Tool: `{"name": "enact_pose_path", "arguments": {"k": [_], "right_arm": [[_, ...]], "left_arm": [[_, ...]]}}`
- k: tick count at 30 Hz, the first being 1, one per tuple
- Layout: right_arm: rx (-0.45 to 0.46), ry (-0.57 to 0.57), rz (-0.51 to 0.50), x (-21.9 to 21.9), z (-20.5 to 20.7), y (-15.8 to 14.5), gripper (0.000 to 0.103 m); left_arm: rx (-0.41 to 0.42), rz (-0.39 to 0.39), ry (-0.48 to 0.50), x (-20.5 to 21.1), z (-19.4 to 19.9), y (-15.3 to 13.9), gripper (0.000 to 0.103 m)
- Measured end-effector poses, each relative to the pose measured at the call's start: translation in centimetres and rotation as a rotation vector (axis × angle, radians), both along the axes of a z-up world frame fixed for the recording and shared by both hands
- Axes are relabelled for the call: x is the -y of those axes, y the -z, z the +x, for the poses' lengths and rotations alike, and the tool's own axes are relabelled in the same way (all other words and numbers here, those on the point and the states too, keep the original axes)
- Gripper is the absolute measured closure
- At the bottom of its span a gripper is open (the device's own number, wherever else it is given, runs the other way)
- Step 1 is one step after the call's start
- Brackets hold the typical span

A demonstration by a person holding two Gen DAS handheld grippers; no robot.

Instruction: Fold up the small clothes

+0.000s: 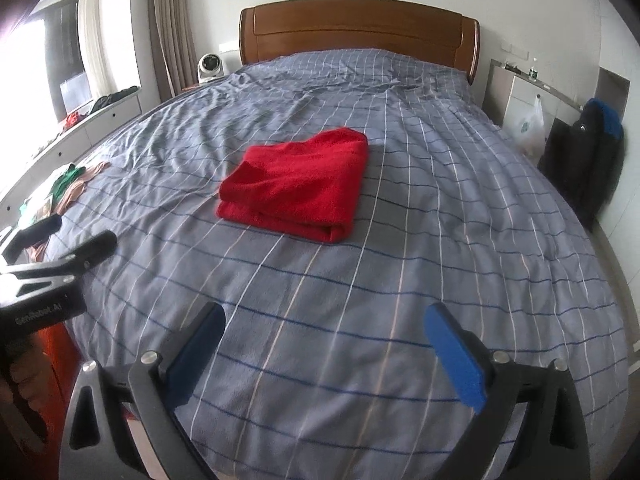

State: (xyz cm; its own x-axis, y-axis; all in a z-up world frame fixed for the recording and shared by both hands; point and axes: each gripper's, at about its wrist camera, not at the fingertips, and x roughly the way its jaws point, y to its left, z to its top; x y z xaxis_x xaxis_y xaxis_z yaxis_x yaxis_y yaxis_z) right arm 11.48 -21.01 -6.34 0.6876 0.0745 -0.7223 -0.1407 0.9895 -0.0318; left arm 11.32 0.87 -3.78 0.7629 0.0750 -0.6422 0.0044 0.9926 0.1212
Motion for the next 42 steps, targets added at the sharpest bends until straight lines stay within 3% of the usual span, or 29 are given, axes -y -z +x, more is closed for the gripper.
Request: {"name": "enact_pose_path", "arguments": {"k": [6,21,26,35,42], "right_arm": [[-0.026,0.012,-0.003,0.0,-0.9,-0.3,0.001],[-0.033,0.067,-0.069,-0.5,-1.8,-0.7,0.001],[-0.04,0.073,-0.087,-0.4,-1.9,-0.4,0.001],[-0.025,0.084,-0.111,-0.7,-2.4,-1.2,0.001],[-0.021,0.078,-0.112,-1.0,-2.5,-1.5,0.001]], "left_arm": [[-0.054,-0.008,0.04,0.2,-0.6,0.7,0.0],[-0.132,-0.052,0.027,0.0,-0.9,1.6,0.0],[-0.119,-0.041,0.036,0.4,-1.1,1.5,0.0],[-0.024,-0.02,0.058,1.0,-2.1,-0.3,0.0],[-0.054,0.049,0.037,1.5,-2.3,-0.3,0.0]]}}
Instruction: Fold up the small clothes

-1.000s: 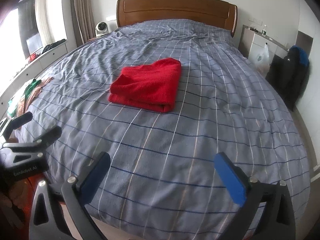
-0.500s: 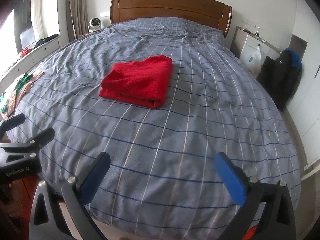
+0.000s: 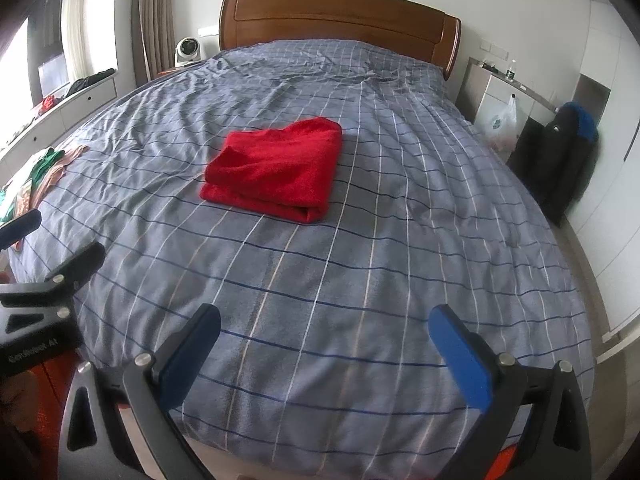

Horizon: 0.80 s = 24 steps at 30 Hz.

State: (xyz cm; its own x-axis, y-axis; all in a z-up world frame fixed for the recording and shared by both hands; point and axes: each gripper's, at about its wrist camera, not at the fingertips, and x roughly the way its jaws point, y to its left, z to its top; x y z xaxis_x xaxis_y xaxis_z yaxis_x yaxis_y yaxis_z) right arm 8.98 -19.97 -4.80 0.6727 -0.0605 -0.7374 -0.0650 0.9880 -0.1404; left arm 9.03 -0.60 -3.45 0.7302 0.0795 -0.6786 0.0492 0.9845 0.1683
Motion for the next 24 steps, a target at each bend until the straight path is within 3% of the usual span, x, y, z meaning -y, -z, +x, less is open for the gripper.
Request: {"name": "enact_pose_path", "arguments": {"k": [7,10,13,17,20,22,24], "right_arm": [[-0.006,0.0,0.0,-0.1,-0.1,0.0,0.001],[-0.008,-0.005,0.058,0.6,-0.4,-0.5,0.001],[0.033,-0.012,0.112,1.3,-1.1,-1.5,0.001],[0.116,0.001,0.082,1.5,-2.1,-3.3,0.001],[0.125,-0.019,0.058,1.2,-2.4,-4.2,0.001],[0.091,-0.093,0.087,1.1,-2.6,-4.4,0.001],[-0.02,-0.162,0.074,1.2,-2.1,-4.3,0.001]], "left_arm": [[-0.031,-0.025,0.009,-0.1,0.0,0.1,0.0],[-0.043,-0.084,0.009,-0.5,-0.2,-0.3,0.0],[-0.018,-0.11,-0.002,-0.9,-0.5,-1.2,0.0],[0.028,-0.103,-0.017,-1.4,-0.9,-2.2,0.0],[0.051,-0.113,0.01,-1.7,-0.9,-2.9,0.0],[0.079,-0.098,0.065,-1.8,-0.9,-3.5,0.0],[0.077,-0.055,0.104,-1.8,-0.9,-4.0,0.0]]}}
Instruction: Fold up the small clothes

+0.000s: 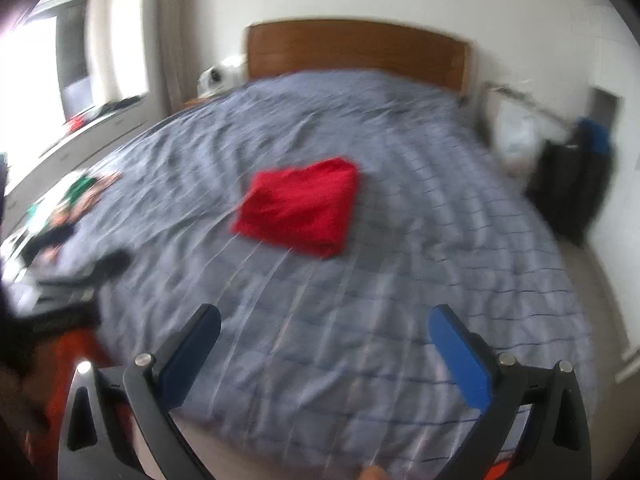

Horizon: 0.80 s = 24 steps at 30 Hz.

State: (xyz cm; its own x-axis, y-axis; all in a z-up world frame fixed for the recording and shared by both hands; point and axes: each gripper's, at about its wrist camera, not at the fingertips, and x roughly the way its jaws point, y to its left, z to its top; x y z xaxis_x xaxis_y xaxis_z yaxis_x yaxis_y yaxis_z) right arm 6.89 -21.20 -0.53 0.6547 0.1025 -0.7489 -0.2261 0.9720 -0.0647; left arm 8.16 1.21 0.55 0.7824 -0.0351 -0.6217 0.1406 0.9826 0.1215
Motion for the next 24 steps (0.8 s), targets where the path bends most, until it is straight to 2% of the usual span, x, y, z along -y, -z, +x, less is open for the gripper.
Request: {"name": "enact_pose_path", "arguments": {"k": [2,4,9,11,14,16,24], "right_arm": [[-0.039,-0.024,-0.052,0.4,-0.1,-0.1,0.001],[-0.029,-0.013,-0.102,0.9,-0.5,-0.7,0.001],[0.064,0.086,-0.029,1.3,-1.9,-1.9,0.001],[0.087,0.147,0.02,0.9,-2.0,-1.0,0.001],[0.041,0.17,0.068,0.2,-1.1,0.9,0.001],[0.008,0.143,0.039,-0.5,-0.7,1.9,0.001],[0.035,0.161,0.012,-0.3,-1.1,1.4,0.001]], "left_arm": [[-0.013,0.033,0.009,0.0,-0.1,-0.4,0.0],[-0.031,0.006,-0.012,-0.3,-0.3,-0.8,0.0],[-0.093,-0.108,-0.078,-0.6,-1.4,0.0,0.0],[-0.124,-0.09,-0.048,-0.1,-1.4,0.8,0.0],[-0.116,-0.025,-0.052,0.7,-1.5,1.5,0.0],[-0.113,-0.025,-0.052,0.8,-1.6,1.6,0.0],[-0.153,-0.018,-0.059,1.5,-1.4,2.4,0.0]]}}
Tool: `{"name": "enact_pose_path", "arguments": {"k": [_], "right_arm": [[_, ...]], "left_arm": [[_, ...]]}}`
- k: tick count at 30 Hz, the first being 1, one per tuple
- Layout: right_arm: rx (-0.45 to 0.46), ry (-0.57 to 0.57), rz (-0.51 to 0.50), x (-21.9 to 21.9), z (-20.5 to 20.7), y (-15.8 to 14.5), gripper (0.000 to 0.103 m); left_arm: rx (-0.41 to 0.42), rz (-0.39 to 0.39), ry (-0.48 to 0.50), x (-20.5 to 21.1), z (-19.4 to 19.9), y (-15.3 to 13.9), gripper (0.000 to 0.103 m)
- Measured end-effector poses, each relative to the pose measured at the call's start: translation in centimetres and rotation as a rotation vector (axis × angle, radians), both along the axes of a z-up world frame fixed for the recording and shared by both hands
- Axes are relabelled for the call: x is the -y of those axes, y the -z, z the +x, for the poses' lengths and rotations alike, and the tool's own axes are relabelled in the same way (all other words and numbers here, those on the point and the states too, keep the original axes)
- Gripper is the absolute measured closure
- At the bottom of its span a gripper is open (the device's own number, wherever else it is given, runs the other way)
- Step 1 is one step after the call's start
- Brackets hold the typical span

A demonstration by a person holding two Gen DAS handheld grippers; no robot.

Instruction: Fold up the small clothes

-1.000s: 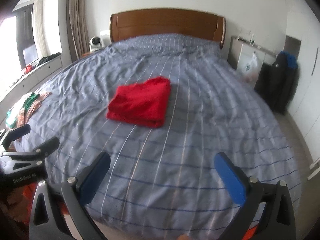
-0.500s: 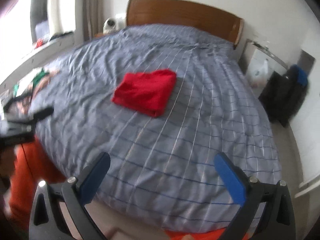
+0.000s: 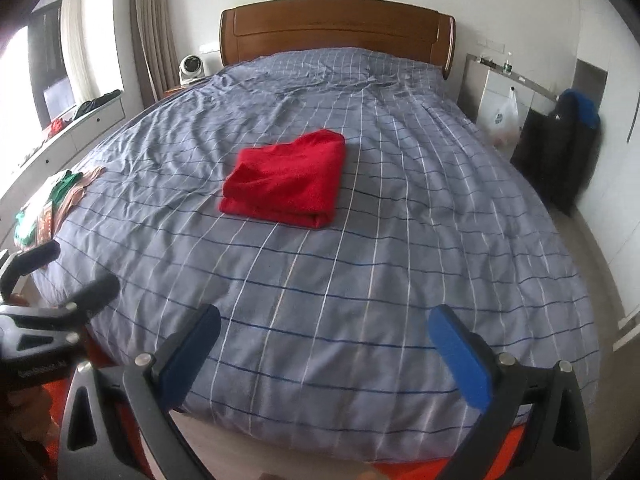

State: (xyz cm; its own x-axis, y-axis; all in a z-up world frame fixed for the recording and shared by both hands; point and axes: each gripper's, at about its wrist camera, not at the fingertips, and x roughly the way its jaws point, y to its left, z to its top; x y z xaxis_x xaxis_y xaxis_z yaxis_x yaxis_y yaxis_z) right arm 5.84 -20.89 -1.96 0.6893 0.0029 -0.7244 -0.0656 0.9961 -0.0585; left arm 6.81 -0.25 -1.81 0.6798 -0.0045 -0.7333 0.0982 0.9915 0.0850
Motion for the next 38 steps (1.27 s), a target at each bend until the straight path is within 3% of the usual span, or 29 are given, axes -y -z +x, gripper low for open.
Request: {"name": "enact_pose_path", "arguments": {"k": [22,38], "right_arm": [[0.033,-0.074,-0.027,-2.0,-1.9,-2.4,0.001],[0.015,-0.051,-0.008,-1.5,-1.6,-1.5,0.001]], "left_arm": [[0.004,-0.023,-0.015,-0.7,-0.1,-0.7,0.0],[0.027,-0.009,-0.012,-0.3,-0.6,-1.0,0.0]]}}
